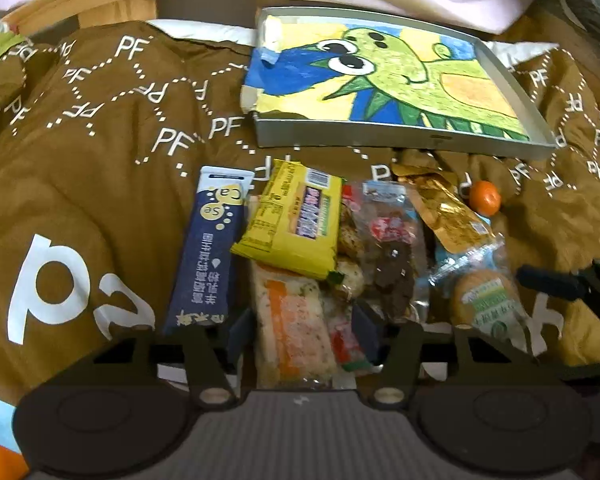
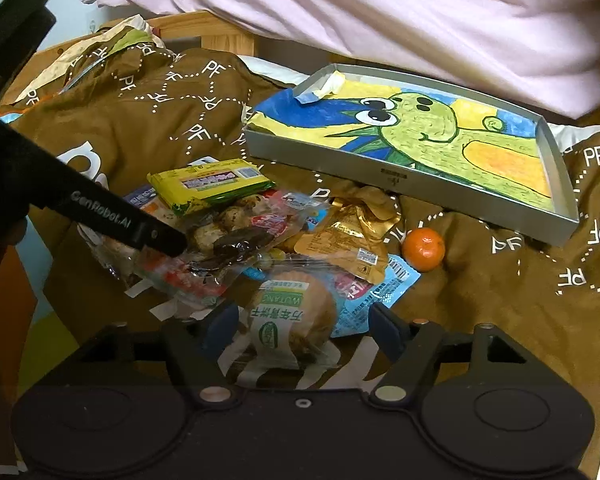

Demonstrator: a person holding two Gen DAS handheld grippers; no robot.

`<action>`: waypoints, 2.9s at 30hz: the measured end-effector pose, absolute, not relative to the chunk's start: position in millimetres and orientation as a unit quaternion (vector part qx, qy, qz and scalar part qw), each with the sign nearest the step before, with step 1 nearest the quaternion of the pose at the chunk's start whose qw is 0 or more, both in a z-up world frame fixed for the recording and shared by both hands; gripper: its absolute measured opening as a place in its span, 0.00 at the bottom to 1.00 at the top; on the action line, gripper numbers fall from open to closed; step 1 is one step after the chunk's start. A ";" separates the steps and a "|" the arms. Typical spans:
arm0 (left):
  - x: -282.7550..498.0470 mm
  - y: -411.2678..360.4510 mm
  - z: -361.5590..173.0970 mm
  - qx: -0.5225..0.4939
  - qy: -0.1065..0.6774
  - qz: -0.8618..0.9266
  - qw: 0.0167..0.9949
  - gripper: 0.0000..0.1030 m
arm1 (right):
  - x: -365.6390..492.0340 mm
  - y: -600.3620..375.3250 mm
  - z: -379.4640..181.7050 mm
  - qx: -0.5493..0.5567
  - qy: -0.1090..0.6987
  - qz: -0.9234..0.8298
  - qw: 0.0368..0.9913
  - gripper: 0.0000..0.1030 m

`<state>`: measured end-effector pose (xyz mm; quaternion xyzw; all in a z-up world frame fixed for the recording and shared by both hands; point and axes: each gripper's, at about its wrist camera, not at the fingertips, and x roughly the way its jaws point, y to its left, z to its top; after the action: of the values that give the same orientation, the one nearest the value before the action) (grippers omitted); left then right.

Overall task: Organize snacks
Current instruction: 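Lower the right gripper onto the wrapped bread bun while the left gripper grasps the orange-striped cake bar, then carry the bread bun with the right gripper into the tray while the left gripper carries the cake bar there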

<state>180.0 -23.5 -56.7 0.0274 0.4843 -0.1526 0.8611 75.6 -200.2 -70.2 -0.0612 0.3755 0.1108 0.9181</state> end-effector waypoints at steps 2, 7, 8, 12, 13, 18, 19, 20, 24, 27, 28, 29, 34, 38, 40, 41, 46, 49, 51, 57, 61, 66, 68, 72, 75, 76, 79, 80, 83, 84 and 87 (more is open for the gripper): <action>184.5 -20.3 -58.8 0.021 0.488 -0.145 0.861 0.48 | 76.6 -198.8 -71.5 -0.059 0.378 0.114 0.917 0.71; 188.9 -19.1 -62.6 0.014 0.492 -0.142 0.859 0.45 | 76.3 -195.5 -74.7 -0.064 0.380 0.121 0.915 0.67; 188.6 -19.6 -62.8 0.014 0.492 -0.141 0.859 0.45 | 76.0 -195.2 -75.1 -0.064 0.381 0.122 0.914 0.64; 186.2 -16.0 -61.3 -0.010 0.498 -0.136 0.857 0.43 | 73.8 -193.7 -73.7 -0.069 0.376 0.125 0.915 0.58; 185.1 -14.9 -60.5 -0.019 0.501 -0.136 0.854 0.43 | 73.5 -193.8 -73.3 -0.070 0.376 0.125 0.915 0.57; 171.9 -12.8 -55.4 -0.049 0.514 -0.138 0.845 0.42 | 69.7 -192.6 -69.0 -0.074 0.376 0.127 0.915 0.55; 169.2 -11.9 -54.9 -0.057 0.518 -0.139 0.842 0.42 | 67.5 -190.7 -67.5 -0.083 0.373 0.126 0.915 0.55; 165.6 -10.3 -54.0 -0.068 0.523 -0.140 0.838 0.42 | 65.3 -189.0 -66.1 -0.090 0.370 0.126 0.916 0.55; 153.4 -5.7 -48.4 -0.097 0.536 -0.149 0.825 0.42 | 53.2 -182.9 -57.5 -0.122 0.351 0.122 0.920 0.55; 146.5 -1.3 -45.3 -0.120 0.542 -0.155 0.817 0.42 | 43.3 -183.2 -47.6 -0.131 0.331 0.118 0.927 0.55; 144.5 -0.2 -44.2 -0.127 0.545 -0.156 0.814 0.42 | 41.1 -183.9 -44.7 -0.132 0.325 0.116 0.929 0.55; 143.3 0.7 -43.2 -0.134 0.547 -0.158 0.811 0.42 | 39.7 -184.7 -42.8 -0.132 0.320 0.114 0.931 0.55; 132.0 5.1 -38.6 -0.160 0.550 -0.164 0.803 0.42 | 34.3 -191.4 -31.3 -0.124 0.301 0.101 0.940 0.55; 113.4 9.5 -32.2 -0.165 0.541 -0.166 0.808 0.42 | 29.1 -198.5 -21.2 -0.108 0.285 0.097 0.947 0.55; 104.5 9.5 -28.1 -0.166 0.537 -0.169 0.810 0.41 | 25.8 -201.5 -16.7 -0.101 0.278 0.096 0.950 0.55; 100.8 8.9 -25.8 -0.165 0.534 -0.171 0.812 0.41 | 24.6 -202.7 -14.9 -0.099 0.275 0.096 0.952 0.55; 92.5 -2.4 -8.5 -0.152 0.508 -0.170 0.830 0.41 | 18.3 -211.6 -2.2 -0.083 0.251 0.088 0.961 0.55; 95.3 -13.3 5.5 -0.147 0.486 -0.171 0.844 0.41 | 17.9 -222.8 6.8 -0.068 0.230 0.075 0.968 0.55; 99.1 -20.9 14.5 -0.146 0.471 -0.174 0.853 0.41 | 19.6 -231.1 11.3 -0.058 0.221 0.063 0.972 0.55; 120.5 -53.0 32.8 -0.150 0.440 -0.181 0.867 0.41 | 26.2 -265.6 20.8 -0.015 0.199 0.016 0.980 0.55; 134.3 -77.7 40.2 -0.143 0.423 -0.179 0.877 0.41 | 35.5 -289.2 27.6 0.013 0.185 -0.007 0.983 0.55; 153.5 -109.4 50.1 -0.129 0.400 -0.176 0.890 0.41 | 49.3 -314.2 33.3 0.041 0.165 -0.039 0.985 0.55; 161.6 -118.6 53.1 -0.135 0.396 -0.176 0.891 0.41 | 56.4 -324.7 33.8 0.057 0.160 -0.053 0.984 0.55; 177.2 -133.8 58.0 -0.133 0.385 -0.177 0.896 0.41 | 71.8 -339.1 34.6 0.062 0.149 -0.077 0.984 0.55; 190.9 -142.3 60.3 -0.128 0.375 -0.171 0.902 0.41 | 85.0 -349.0 36.9 0.072 0.140 -0.085 0.984 0.55; 195.7 -144.6 60.7 -0.126 0.373 -0.169 0.904 0.41 | 89.2 -351.6 37.5 0.076 0.137 -0.085 0.984 0.55; 214.1 -152.8 58.9 -0.117 0.367 -0.160 0.909 0.41 | 101.8 -355.1 36.5 0.077 0.134 -0.088 0.984 0.55; 219.5 -155.3 57.6 -0.115 0.366 -0.158 0.910 0.41 | 106.2 -356.2 35.1 0.078 0.135 -0.087 0.984 0.55; 236.3 -161.5 51.4 -0.119 0.370 -0.156 0.908 0.41 | 117.0 -356.8 31.8 0.077 0.139 -0.082 0.984 0.55; 240.4 -163.4 48.9 -0.119 0.371 -0.155 0.908 0.41 | 120.1 -356.4 30.6 0.076 0.141 -0.082 0.984 0.55; 253.0 -168.9 40.0 -0.118 0.375 -0.154 0.907 0.41 | 130.5 -357.6 26.9 0.080 0.145 -0.082 0.983 0.55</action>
<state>253.0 -168.9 40.0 -0.1179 0.3745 -0.1539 0.9067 130.5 -357.6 26.9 0.0805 0.1451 -0.0822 0.9827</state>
